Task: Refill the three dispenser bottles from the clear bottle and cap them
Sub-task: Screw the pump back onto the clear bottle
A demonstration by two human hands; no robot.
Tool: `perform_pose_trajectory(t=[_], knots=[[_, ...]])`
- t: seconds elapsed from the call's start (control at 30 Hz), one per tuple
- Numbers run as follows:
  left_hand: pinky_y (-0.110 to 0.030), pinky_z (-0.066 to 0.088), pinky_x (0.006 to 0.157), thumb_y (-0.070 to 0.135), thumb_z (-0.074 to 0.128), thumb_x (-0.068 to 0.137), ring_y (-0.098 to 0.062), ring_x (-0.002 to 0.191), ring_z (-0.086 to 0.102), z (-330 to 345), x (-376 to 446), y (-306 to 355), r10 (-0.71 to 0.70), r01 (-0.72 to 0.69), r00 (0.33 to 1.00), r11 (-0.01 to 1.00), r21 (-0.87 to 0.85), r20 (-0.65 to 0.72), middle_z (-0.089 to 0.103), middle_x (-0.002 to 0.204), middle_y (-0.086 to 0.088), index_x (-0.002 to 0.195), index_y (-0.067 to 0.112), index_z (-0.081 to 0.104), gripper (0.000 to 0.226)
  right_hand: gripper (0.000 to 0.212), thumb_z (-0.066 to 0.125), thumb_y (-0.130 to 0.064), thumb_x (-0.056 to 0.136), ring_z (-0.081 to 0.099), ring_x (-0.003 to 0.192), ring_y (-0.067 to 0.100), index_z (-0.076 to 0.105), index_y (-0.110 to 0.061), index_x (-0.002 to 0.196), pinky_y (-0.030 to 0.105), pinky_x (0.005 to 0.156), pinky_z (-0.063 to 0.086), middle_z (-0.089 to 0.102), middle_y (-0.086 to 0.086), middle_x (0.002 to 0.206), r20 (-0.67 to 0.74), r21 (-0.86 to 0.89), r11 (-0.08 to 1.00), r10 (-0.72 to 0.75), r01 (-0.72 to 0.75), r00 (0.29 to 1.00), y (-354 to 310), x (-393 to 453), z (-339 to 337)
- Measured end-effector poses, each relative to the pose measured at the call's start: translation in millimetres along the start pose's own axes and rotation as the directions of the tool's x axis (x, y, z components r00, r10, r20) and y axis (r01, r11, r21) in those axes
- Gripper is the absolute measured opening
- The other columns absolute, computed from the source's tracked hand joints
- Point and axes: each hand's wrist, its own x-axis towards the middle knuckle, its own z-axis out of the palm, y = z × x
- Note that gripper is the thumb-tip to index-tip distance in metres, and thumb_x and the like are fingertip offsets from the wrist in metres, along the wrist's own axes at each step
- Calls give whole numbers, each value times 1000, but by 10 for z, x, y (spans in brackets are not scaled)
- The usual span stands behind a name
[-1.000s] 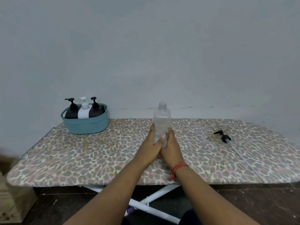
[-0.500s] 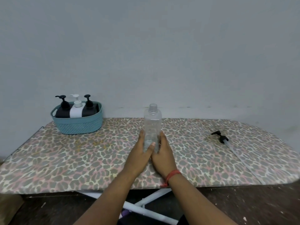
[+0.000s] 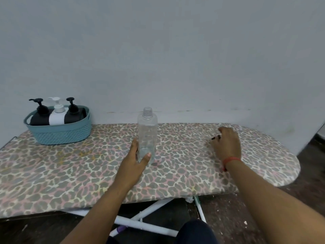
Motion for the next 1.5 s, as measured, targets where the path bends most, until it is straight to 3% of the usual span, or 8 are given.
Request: perform_pose_trajectory(t=[0.17, 0.4, 0.6, 0.7, 0.8, 0.93, 1.13, 1.5], knots=[[-44, 35, 121, 51, 57, 100, -13, 147, 41, -3, -9, 29, -5, 5, 1000, 999, 32, -4, 33, 166, 10, 165, 34, 6, 84, 42, 54, -31, 99, 49, 119, 37, 47, -9, 134, 46, 93, 48, 52, 18, 132, 290, -264, 964, 95, -16, 952, 291, 200, 54], [-45, 37, 120, 51, 56, 100, -13, 146, 42, -7, -25, 42, 1, -1, 1000, 998, 70, -6, 34, 165, 10, 165, 34, 6, 83, 27, 51, -10, 96, 54, 107, 37, 54, -7, 123, 40, 84, 48, 54, 20, 119, 286, -278, 961, 67, 16, 956, 283, 199, 179], [-42, 36, 120, 53, 55, 100, -13, 147, 40, -6, -26, 55, 1, 0, 1000, 995, 99, -14, 32, 166, 11, 165, 34, 5, 84, 15, 64, -14, 90, 59, 84, 28, 61, -11, 105, 31, 70, 47, 64, 10, 99, 123, 250, 966, 27, -58, 992, -460, 264, -40], [-41, 36, 121, 53, 57, 100, -12, 147, 40, -13, -35, 51, 3, -1, 1000, 996, 91, -23, 31, 166, 11, 165, 34, 7, 84, 13, 67, -21, 89, 61, 83, 16, 59, -21, 100, 22, 66, 47, 64, -4, 94, -1, 638, 770, 28, -21, 1000, -1093, 331, -377], [-39, 34, 121, 52, 60, 99, -9, 147, 38, -17, -45, 42, 10, -9, 1000, 998, 64, -24, 31, 166, 12, 165, 33, 9, 86, 19, 68, -22, 91, 68, 96, 18, 57, -22, 107, 30, 86, 55, 69, 3, 107, -110, 842, 529, -27, 108, 994, -1712, 449, -759], [-36, 34, 122, 52, 61, 98, -7, 148, 37, -19, -44, 34, 7, -6, 1000, 999, 38, -20, 30, 167, 12, 165, 32, 8, 88, 18, 66, -18, 92, 69, 102, 25, 56, -21, 107, 41, 94, 55, 70, 10, 110, -229, 910, 328, -116, 255, 967, -2309, 499, -1141], [-40, 38, 119, 51, 56, 101, -9, 147, 40, -22, -59, 43, 42, -40, 999, 995, 93, -20, 33, 165, 14, 164, 36, 11, 79, 19, 64, -11, 91, 67, 100, 27, 57, -17, 108, 30, 81, 57, 70, 9, 108, -381, 897, 183, -139, 402, 914, -2701, 434, -1329], [-34, 34, 121, 43, 58, 102, -4, 146, 37, -10, -33, -32, 60, -59, 998, 995, 76, -23, 27, 159, 25, 162, 42, 12, 75, 20, 64, -14, 92, 68, 100, 27, 57, -16, 111, 34, 88, 57, 70, 10, 110, -334, 923, 167, -93, 346, 938, -2769, 356, -1183]])
